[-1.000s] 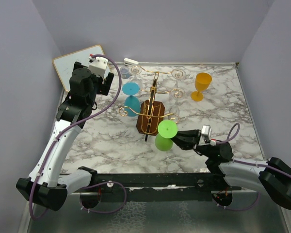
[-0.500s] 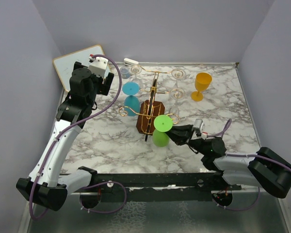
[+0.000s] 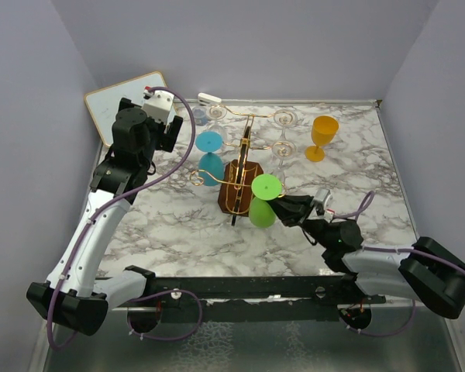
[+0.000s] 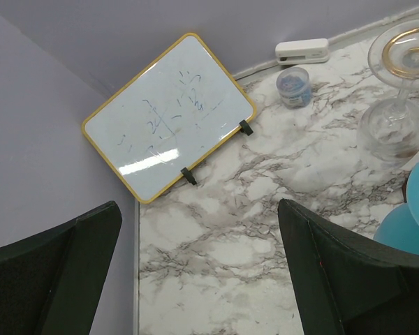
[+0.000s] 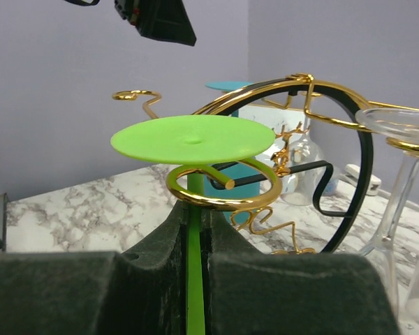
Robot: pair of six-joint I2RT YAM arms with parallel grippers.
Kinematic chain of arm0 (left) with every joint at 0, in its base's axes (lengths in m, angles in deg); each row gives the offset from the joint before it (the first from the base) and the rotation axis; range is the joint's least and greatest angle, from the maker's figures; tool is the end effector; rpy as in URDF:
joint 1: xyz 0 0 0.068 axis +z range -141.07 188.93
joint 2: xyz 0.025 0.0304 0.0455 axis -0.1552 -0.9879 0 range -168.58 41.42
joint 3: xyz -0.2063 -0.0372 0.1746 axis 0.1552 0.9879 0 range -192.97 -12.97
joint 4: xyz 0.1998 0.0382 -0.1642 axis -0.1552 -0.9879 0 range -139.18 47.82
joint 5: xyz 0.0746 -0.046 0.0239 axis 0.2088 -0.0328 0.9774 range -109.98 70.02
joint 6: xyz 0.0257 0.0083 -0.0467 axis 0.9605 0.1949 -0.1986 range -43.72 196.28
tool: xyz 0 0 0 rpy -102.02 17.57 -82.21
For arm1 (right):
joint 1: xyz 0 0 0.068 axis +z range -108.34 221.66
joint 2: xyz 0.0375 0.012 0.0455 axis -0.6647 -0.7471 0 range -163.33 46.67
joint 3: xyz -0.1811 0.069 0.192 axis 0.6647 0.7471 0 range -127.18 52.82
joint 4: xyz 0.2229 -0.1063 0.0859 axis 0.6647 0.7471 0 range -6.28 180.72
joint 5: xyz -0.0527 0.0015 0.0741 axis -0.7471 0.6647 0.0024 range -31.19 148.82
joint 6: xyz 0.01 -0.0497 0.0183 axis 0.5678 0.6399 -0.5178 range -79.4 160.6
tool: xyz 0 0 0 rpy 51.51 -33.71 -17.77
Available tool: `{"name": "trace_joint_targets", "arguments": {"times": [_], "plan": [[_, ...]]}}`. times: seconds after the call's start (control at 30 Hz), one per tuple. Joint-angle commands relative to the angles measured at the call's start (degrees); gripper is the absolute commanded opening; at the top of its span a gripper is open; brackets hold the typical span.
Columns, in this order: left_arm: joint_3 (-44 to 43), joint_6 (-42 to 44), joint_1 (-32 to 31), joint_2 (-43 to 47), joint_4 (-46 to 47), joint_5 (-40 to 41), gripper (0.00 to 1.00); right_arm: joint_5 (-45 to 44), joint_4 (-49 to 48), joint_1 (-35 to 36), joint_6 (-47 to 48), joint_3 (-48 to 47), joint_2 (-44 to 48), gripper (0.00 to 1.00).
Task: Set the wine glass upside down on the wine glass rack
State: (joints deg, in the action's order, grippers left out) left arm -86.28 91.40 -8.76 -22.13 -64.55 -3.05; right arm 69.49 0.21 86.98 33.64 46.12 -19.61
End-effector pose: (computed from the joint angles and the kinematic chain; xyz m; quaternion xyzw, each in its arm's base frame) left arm 0.2308 -0.0627 0.4269 0.1297 0.7665 0.1009 0.6208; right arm 0.1285 0.1391 0.2185 -0.2519 0.4871 0.4133 0.7270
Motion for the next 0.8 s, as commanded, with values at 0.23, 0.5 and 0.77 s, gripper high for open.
{"name": "trace_joint_targets", "arguments": {"times": [0.23,0.5,0.77], "plan": [[-2.27,0.52,0.33,-0.25,1.55,-1.55,0.97,-9.5,-13.28,0.2,4.45,-0.19,1.79,0.01],[-2.09,0.53,0.38,-0.09,1.59,-1.84,0.97,-10.41,-9.97,0.19,5.33,2.64,8.26,0.01],[-1.65,0.07,0.37,0.09,1.51,-2.29,0.97,-7.94,-1.44,0.21,5.73,5.28,16.53,0.01]]}}
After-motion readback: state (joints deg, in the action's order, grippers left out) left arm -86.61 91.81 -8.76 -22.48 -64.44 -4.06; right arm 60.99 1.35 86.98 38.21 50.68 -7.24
